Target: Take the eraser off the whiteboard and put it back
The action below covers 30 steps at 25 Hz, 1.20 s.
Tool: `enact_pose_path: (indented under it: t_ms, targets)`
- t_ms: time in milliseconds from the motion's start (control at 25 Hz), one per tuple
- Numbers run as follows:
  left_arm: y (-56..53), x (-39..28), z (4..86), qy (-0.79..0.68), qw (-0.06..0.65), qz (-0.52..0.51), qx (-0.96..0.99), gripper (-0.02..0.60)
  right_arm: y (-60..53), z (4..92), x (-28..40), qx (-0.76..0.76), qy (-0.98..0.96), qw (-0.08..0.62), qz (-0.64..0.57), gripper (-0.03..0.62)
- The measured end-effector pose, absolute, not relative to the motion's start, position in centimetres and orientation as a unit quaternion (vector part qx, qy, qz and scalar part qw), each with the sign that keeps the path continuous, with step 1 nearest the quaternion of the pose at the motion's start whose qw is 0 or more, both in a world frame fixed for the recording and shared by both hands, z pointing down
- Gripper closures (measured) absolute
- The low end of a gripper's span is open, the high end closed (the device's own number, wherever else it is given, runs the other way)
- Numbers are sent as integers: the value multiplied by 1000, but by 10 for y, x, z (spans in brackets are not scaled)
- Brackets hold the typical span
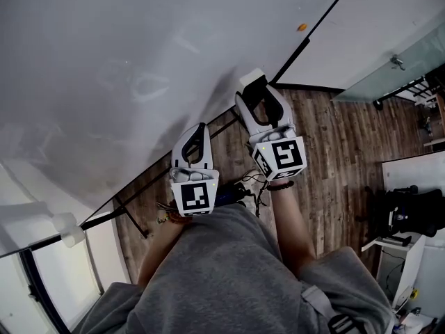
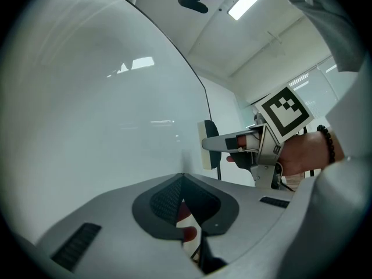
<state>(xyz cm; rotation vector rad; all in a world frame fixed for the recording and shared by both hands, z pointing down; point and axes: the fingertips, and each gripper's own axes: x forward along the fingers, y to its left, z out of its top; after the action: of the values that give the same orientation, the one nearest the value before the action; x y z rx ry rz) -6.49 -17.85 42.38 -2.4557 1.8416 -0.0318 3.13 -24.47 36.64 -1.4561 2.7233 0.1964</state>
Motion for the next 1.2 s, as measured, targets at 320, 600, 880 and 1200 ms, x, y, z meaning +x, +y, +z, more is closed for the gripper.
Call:
enact_pose_path:
  t_ms: [320,600,880,1200]
  targets:
    - [-183,-79,426,613,26,-14,-789,577,-256,370,14,-453,889,19,60,362]
    - [-182,-75,424,613,29,-20,-789,577,-260,370,7,-443,894,17,56,362]
    - [-188,-83,425,615,25,-21,-788,577,-268,373,-2,-446,893,12,55,362]
    - [-188,-81,423,608,29,-22,-793,577,-269,371,-4,-456,888,11,59,362]
